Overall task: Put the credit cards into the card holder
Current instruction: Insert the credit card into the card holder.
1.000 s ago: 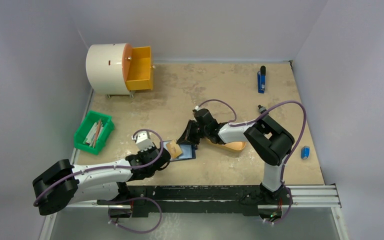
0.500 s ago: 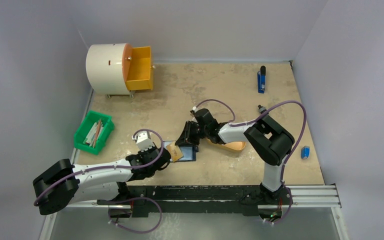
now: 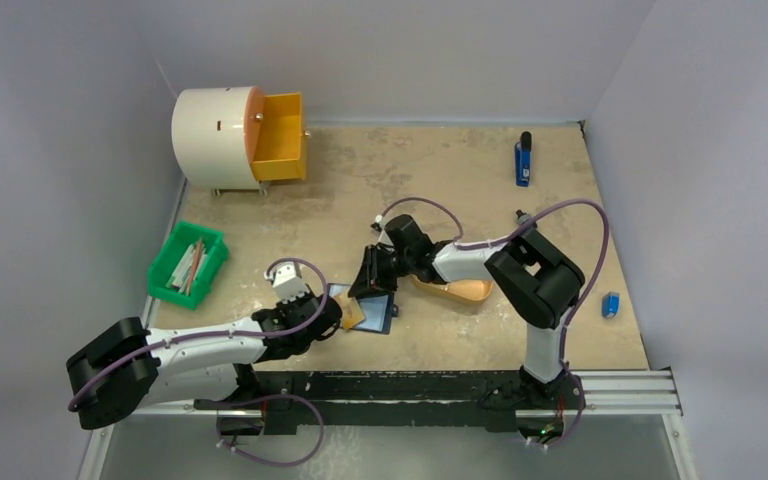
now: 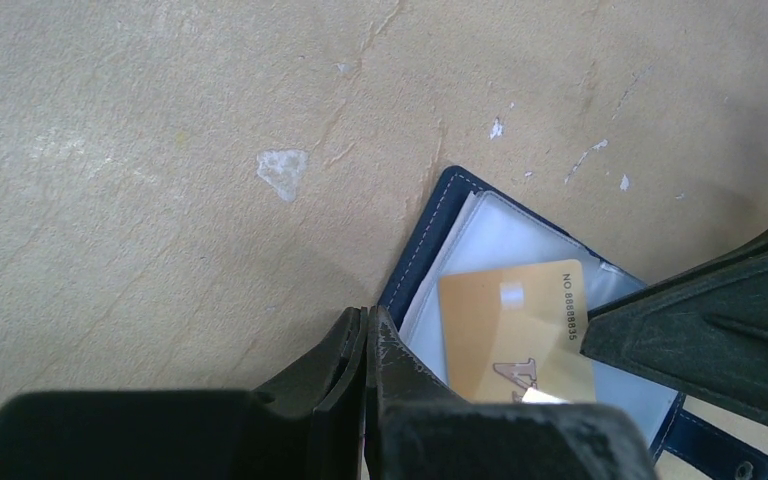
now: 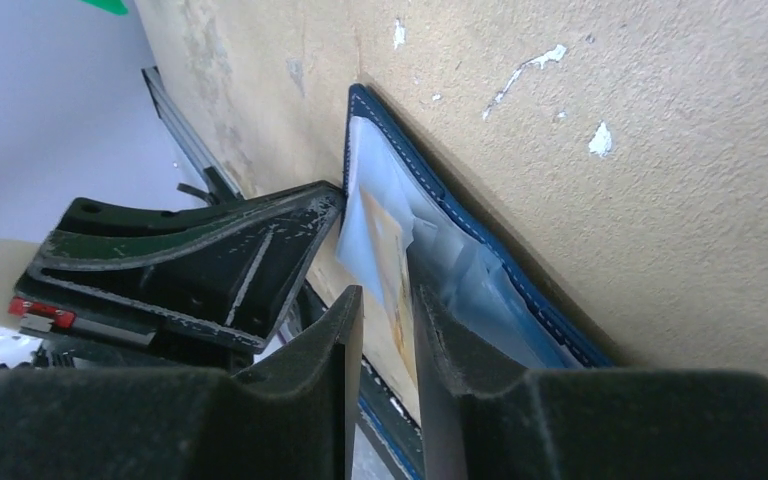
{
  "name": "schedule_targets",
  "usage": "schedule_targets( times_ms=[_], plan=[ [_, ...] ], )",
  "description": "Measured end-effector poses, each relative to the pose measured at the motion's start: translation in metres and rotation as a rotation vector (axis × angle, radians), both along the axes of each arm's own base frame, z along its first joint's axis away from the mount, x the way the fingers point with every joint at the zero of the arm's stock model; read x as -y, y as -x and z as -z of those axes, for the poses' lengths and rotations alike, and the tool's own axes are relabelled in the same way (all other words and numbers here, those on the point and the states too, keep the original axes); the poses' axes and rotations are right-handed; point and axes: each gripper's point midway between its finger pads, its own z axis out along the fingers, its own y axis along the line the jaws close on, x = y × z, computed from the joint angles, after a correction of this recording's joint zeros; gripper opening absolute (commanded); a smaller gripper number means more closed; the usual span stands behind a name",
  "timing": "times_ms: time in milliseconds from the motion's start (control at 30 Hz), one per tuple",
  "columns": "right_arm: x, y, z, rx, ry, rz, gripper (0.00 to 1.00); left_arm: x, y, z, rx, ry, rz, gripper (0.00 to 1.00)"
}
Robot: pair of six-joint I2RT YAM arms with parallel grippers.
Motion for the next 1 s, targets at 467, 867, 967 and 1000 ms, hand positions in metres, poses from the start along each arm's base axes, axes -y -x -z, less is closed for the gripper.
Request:
schedule_targets(
  times_ms=[467,867,967,1000],
  plan=[
    [0.001,0.009,0.020,-0.052,0.042,-0.063,0.00,0.002,-0.001,0.000,0.004,0.006,0.000,0.00],
    [0.006,0.017,0.011,-0.067,0.011,-0.071,0.00,0.002,-0.001,0.000,0.003,0.007,0.000,0.00],
    [0.012,0.019,0.011,-0.075,0.013,-0.060,0.00,0.002,-0.001,0.000,0.004,0.008,-0.001,0.00],
    [0.014,0.020,0.010,-0.078,0.013,-0.056,0.00,0.002,-0.001,0.000,0.004,0.011,-0.003,0.00]
  ],
)
